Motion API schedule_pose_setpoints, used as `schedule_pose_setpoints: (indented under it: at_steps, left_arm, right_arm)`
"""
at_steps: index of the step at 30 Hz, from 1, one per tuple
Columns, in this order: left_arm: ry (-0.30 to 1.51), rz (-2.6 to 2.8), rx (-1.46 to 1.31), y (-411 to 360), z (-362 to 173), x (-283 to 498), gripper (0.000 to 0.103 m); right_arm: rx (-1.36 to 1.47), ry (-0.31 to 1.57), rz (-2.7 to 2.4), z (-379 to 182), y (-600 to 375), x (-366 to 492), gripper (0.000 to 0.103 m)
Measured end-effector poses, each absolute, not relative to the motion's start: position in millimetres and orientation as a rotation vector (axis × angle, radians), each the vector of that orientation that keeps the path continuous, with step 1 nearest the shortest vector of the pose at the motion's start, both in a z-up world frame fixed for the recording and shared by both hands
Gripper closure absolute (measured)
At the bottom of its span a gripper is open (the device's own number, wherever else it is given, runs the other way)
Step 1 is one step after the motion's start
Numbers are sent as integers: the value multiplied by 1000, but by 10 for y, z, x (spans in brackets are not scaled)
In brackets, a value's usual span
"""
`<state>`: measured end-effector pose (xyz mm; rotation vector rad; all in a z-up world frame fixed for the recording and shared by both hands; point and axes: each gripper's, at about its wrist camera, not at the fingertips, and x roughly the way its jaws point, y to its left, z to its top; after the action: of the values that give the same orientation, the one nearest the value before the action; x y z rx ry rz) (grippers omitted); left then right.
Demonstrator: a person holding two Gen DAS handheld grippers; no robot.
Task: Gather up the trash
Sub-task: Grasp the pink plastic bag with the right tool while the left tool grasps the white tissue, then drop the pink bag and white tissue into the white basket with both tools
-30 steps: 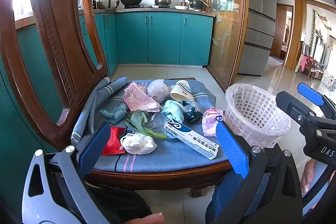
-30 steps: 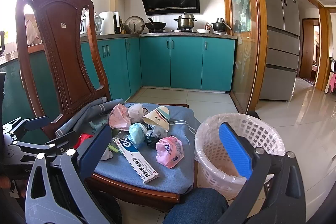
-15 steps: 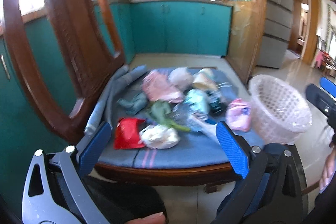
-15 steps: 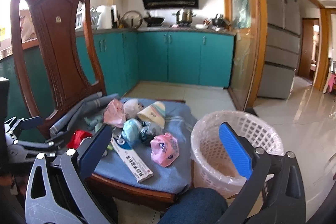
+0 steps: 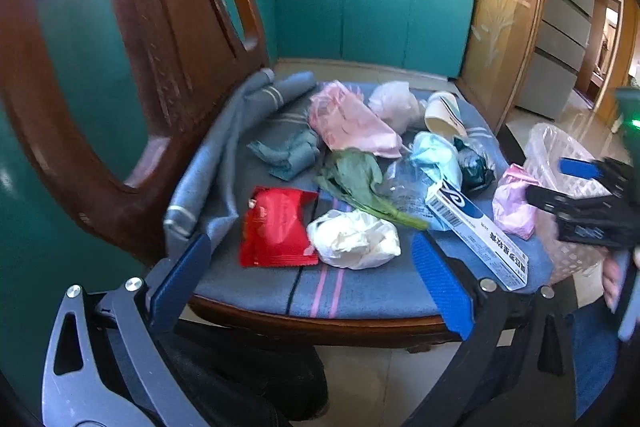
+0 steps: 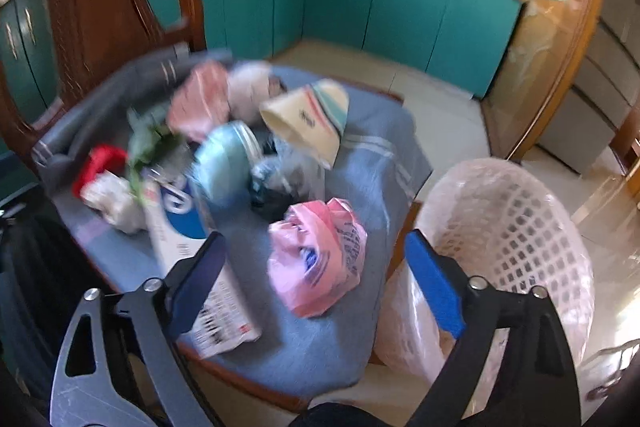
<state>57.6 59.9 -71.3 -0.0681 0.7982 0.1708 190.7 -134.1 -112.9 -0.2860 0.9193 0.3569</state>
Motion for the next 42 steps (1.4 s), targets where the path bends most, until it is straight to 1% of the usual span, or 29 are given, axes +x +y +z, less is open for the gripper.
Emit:
schedule_pose_setpoints:
  at_steps: [2, 4, 5, 6, 7, 9, 10, 16, 17, 18, 20, 23, 24, 31, 35, 38, 42]
  left_arm:
    - [828, 168, -68, 604, -780, 652, 3]
    - [860, 158, -59, 580, -855, 732, 3]
    - [879, 153, -56, 560, -905, 781, 3]
    - [891, 150, -55, 540, -949, 822, 5]
    - [907, 140, -54, 520, -991, 874, 15]
    - [932, 119, -52, 485, -1056, 958, 23]
    - [940, 112, -48, 462, -1091, 1008, 24]
    - [999, 111, 1, 286, -1311, 1218, 26]
    - [1006, 111, 9, 260, -1338, 1238, 30]
    - [1010, 107, 13, 235, -1356, 1257, 38]
    - [1002, 112, 33, 198, -1346, 1270, 43]
    - [971, 113, 31, 216, -1220, 1241, 62]
    - [959, 113, 19, 252, -1168, 1217, 67]
    - [852, 150, -3, 374, -780, 1157, 67]
    - [764, 69, -24, 198, -460, 1172, 66]
    - [705, -27, -2, -132, -261, 1272, 66]
    - [683, -218, -17, -693, -151, 1539, 66]
  right_arm:
    - [-346, 988, 373, -1284, -1277, 2109, 15]
    - [-382, 1022, 401, -1420, -1233, 2235, 22]
    - [-374, 1031, 416, -1463, -1235, 2267, 37]
    - [-354, 1037, 434, -1509, -1248, 2295, 46]
    - [-316, 1022, 454, -1542, -1278, 2307, 48]
    - [-286, 1013, 479, -1535, -1315, 2307, 53]
    - [-276, 1004, 495, -1500, -1330, 2290, 54]
    - [-177, 953, 537, -1189, -1484, 2297, 54]
    - [-173, 952, 537, -1164, -1497, 2291, 54]
    - [-168, 945, 535, -1137, -1516, 2295, 54]
    - [-162, 933, 529, -1092, -1549, 2291, 54]
    - [-136, 909, 517, -1020, -1656, 2281, 54]
    - [-125, 897, 509, -992, -1716, 2293, 54]
    - [9, 798, 399, -696, -2287, 2326, 54]
    - [35, 776, 276, -611, -2664, 2386, 54]
    - [74, 826, 192, -675, -2925, 2467, 54]
    - [111, 941, 70, -909, -3178, 2570, 52]
